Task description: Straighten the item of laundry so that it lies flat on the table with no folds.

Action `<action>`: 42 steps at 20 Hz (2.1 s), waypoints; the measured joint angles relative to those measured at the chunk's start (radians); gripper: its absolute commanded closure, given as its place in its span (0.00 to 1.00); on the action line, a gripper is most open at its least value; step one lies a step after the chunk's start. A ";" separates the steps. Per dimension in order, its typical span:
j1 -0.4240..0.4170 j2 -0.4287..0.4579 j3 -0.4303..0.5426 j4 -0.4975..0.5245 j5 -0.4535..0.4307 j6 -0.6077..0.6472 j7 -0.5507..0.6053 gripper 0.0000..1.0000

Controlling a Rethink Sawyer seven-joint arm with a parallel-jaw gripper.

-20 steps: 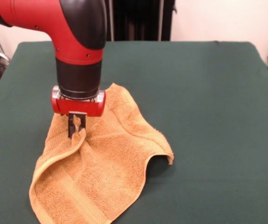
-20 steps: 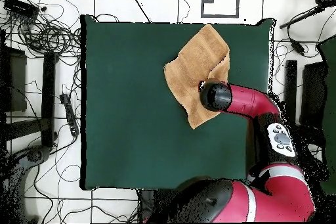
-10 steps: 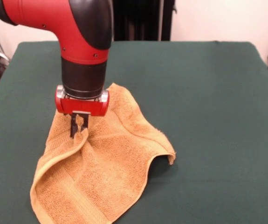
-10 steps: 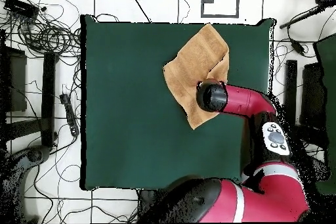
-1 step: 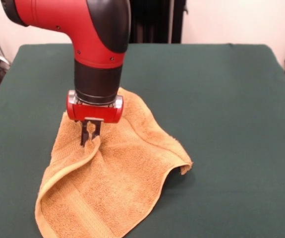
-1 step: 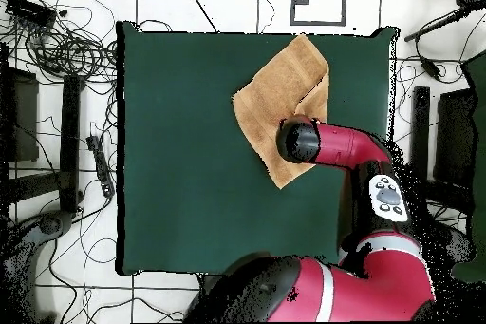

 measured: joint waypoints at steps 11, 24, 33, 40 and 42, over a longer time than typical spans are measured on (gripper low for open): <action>0.011 0.001 -0.011 0.006 0.000 -0.019 0.000 1.00; 0.011 0.001 -0.012 0.010 0.000 -0.028 0.000 1.00; 0.011 0.002 -0.012 0.010 0.000 -0.032 0.000 1.00; 0.011 0.003 -0.012 0.010 0.000 -0.033 0.000 1.00; 0.011 0.003 -0.012 0.010 0.000 -0.034 0.000 1.00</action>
